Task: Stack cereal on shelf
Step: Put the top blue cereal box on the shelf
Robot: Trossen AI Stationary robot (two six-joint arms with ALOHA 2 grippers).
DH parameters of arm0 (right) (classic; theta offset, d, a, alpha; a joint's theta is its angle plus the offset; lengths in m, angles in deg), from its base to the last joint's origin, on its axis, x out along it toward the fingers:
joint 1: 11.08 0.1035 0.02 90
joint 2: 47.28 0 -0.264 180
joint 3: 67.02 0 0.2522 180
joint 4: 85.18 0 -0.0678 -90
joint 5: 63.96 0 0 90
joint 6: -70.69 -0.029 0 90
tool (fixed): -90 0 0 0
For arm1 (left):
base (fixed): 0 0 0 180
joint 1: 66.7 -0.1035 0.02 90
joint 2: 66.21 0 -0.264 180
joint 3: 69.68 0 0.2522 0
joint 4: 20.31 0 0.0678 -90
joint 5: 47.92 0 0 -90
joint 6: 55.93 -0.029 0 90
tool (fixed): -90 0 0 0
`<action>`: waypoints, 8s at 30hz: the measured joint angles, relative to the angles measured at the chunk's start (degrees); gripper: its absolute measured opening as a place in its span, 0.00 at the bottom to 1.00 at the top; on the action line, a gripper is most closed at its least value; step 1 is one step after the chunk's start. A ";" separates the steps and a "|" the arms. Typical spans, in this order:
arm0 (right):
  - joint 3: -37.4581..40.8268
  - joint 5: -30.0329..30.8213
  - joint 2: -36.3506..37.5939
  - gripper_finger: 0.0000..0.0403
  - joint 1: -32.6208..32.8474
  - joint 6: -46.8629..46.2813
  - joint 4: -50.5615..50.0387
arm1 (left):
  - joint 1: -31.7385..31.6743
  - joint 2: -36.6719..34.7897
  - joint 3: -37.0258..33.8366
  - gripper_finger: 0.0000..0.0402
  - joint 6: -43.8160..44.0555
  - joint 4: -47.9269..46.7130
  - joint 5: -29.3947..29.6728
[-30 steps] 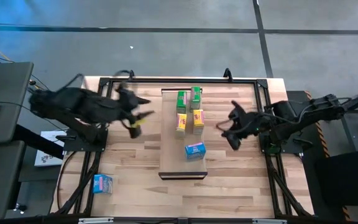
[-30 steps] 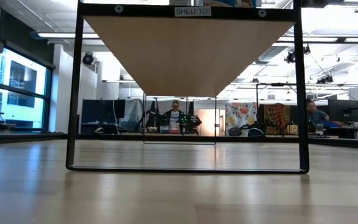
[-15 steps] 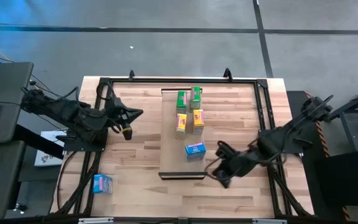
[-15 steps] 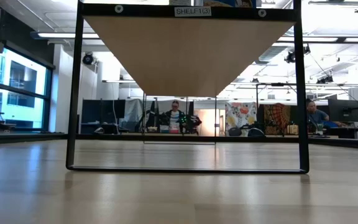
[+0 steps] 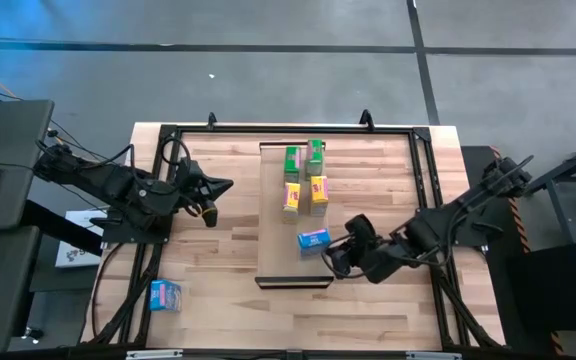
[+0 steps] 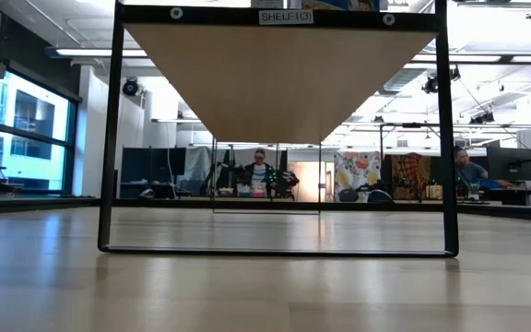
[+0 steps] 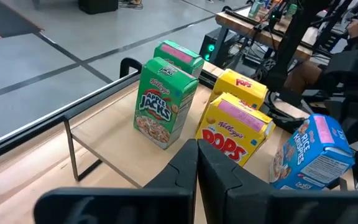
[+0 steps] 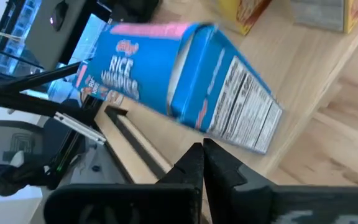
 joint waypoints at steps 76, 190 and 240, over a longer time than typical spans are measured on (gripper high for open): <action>0.02 -15.72 0.11 0.00 -13.00 17.19 -2.19 | 0.02 0.00 0.04 0.00 0.00 -0.07 3.52; 0.02 -2.20 15.65 0.00 -12.68 20.68 -29.83 | 36.56 27.75 3.56 0.76 101.09 -39.09 -54.03; 0.00 -1.11 15.65 0.00 -12.68 19.55 -29.78 | 25.28 9.30 10.70 0.31 78.82 -44.82 -38.69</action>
